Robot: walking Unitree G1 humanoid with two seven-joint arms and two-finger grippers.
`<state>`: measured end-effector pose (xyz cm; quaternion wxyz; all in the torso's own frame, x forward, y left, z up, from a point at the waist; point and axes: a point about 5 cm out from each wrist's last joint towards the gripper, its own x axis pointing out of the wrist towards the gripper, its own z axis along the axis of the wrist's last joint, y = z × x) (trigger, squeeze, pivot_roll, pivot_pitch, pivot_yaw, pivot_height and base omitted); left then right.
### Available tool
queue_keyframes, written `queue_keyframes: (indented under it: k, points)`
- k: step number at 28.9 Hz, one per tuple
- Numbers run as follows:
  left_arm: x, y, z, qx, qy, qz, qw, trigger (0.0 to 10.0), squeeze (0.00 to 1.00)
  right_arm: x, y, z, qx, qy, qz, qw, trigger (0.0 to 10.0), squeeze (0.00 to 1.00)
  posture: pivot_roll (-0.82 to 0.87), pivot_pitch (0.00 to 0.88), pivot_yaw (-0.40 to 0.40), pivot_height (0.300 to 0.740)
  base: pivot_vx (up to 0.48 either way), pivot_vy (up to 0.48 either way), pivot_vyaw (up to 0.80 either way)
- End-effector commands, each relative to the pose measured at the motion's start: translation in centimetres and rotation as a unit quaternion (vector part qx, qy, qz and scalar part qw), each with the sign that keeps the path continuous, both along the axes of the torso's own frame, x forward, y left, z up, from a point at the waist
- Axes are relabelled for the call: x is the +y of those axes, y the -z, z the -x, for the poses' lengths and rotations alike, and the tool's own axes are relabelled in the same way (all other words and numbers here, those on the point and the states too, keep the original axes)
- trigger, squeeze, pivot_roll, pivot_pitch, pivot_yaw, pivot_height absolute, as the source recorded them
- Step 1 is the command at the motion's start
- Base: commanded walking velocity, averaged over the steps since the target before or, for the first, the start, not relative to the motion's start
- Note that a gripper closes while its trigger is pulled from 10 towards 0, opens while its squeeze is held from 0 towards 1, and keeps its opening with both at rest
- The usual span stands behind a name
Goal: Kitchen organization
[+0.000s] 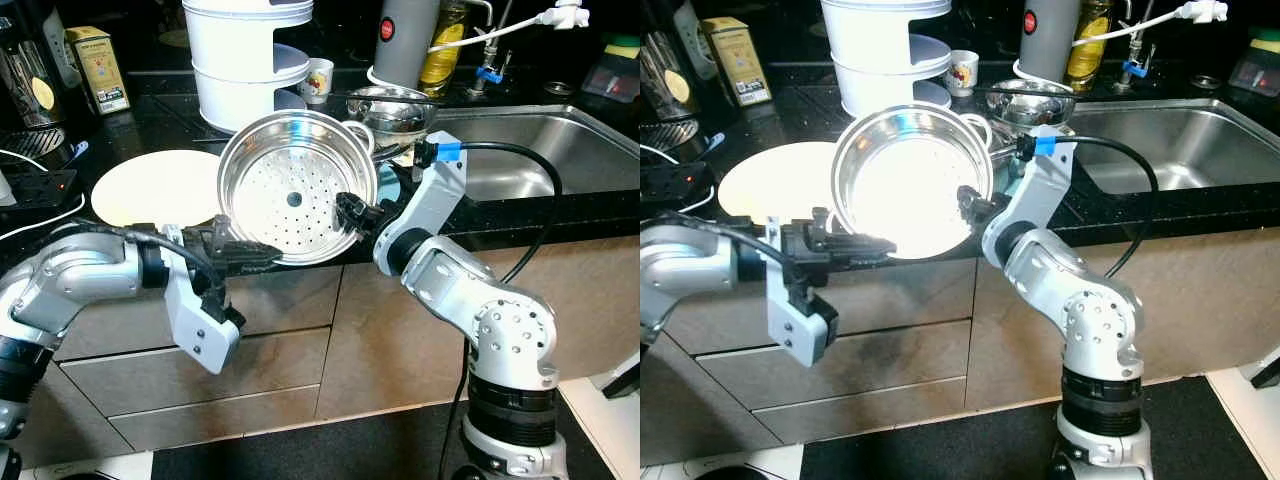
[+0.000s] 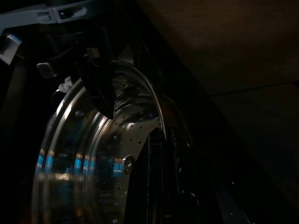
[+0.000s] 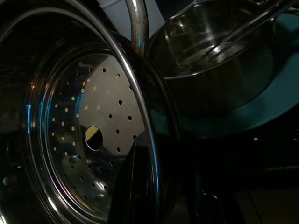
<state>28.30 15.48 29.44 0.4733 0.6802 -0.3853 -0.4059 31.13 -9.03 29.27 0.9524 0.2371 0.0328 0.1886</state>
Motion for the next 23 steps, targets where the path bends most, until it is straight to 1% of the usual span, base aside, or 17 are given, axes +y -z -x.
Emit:
queue_keyframes:
  k: [1,2,3,4,5,7,8,11,14,16,18,19,20,21,22,23]
  points:
    - [-0.3,-1.5,0.2,-0.021,0.022,0.048,0.998,10.0,0.00,-0.6,1.0,-0.3,0.025,0.019,0.002,0.999,0.0,0.00,-0.01,0.148,-0.038,0.740,0.000,0.000,0.00]
    - [-0.3,-1.6,0.2,-0.019,0.021,0.054,0.998,10.0,0.00,-0.6,1.0,-0.3,0.026,0.019,0.002,0.999,0.0,0.00,-0.01,0.148,-0.038,0.740,0.000,0.000,0.00]
    - [-0.3,-1.7,0.2,-0.018,0.022,0.060,0.998,10.0,0.17,-0.6,1.1,-0.3,0.026,0.020,0.001,0.999,0.0,0.00,-0.01,0.148,-0.037,0.740,0.000,0.000,0.00]
    - [-0.2,-1.8,0.2,-0.019,0.023,0.063,0.998,10.0,0.17,-0.6,1.1,-0.3,0.026,0.020,0.001,0.999,0.0,0.00,-0.01,0.148,-0.037,0.740,0.000,0.000,0.00]
    - [-0.2,-2.1,0.1,-0.016,0.025,0.083,0.996,10.0,1.00,-0.6,1.1,-0.3,0.026,0.021,0.000,0.999,0.0,0.00,-0.01,0.149,-0.037,0.740,0.000,0.000,0.00]
    - [0.0,-2.5,0.1,-0.013,0.029,0.107,0.994,10.0,1.00,-0.6,1.1,-0.2,0.027,0.022,-0.001,0.999,0.0,0.00,-0.01,0.149,-0.037,0.740,0.000,0.000,0.00]
    - [0.0,-2.6,0.0,-0.011,0.030,0.112,0.993,10.0,1.00,-0.6,1.1,-0.3,0.027,0.023,-0.002,0.999,0.0,0.00,-0.01,0.149,-0.037,0.740,0.000,0.000,0.00]
    - [0.0,-2.7,0.0,-0.013,0.030,0.113,0.993,10.0,1.00,-0.7,1.1,-0.3,0.028,0.024,-0.003,0.999,0.0,0.00,-0.01,0.151,-0.038,0.740,0.000,0.000,0.00]
    - [0.0,-2.8,-0.2,-0.014,0.019,0.109,0.994,10.0,1.00,-0.7,1.1,-0.3,0.029,0.026,-0.004,0.999,0.0,0.00,-0.01,0.151,-0.038,0.740,0.000,0.000,0.00]
    - [0.0,-2.8,-0.5,-0.013,-0.001,0.108,0.994,10.0,1.00,-0.7,1.1,-0.3,0.029,0.028,-0.004,0.999,0.0,0.00,-0.01,0.152,-0.039,0.740,0.000,0.000,0.00]
    - [-0.2,-3.2,-0.4,-0.003,0.007,0.140,0.990,10.0,1.00,-0.7,1.1,-0.3,0.030,0.029,-0.005,0.999,0.0,0.00,-0.01,0.153,-0.039,0.740,0.000,0.000,0.00]
    - [-0.4,-3.5,-0.2,-0.001,0.018,0.157,0.987,10.0,0.42,-0.7,1.1,-0.3,0.030,0.030,-0.005,0.999,0.0,0.00,-0.01,0.153,-0.039,0.740,0.000,0.000,0.00]
    - [-0.5,-3.9,-0.1,0.016,0.026,0.184,0.982,10.0,0.02,-0.8,1.1,-0.3,0.030,0.031,-0.005,0.999,0.0,0.00,-0.01,0.153,-0.039,0.740,0.000,0.000,0.00]
    - [-0.7,-4.2,0.0,0.054,0.028,0.215,0.975,10.0,0.00,-0.8,1.1,-0.3,0.031,0.034,-0.006,0.999,0.0,0.00,-0.02,0.154,-0.039,0.740,0.000,0.000,0.00]
    - [-0.7,-4.4,0.1,0.085,0.031,0.234,0.968,10.0,0.00,-0.9,1.1,-0.3,0.032,0.037,-0.006,0.999,0.0,0.00,-0.02,0.154,-0.039,0.740,0.000,0.000,0.00]
    - [-0.7,-4.4,0.1,0.085,0.031,0.234,0.968,10.0,0.00,-0.9,1.1,-0.3,0.032,0.037,-0.006,0.999,0.0,0.00,-0.02,0.154,-0.039,0.740,0.000,0.000,0.00]
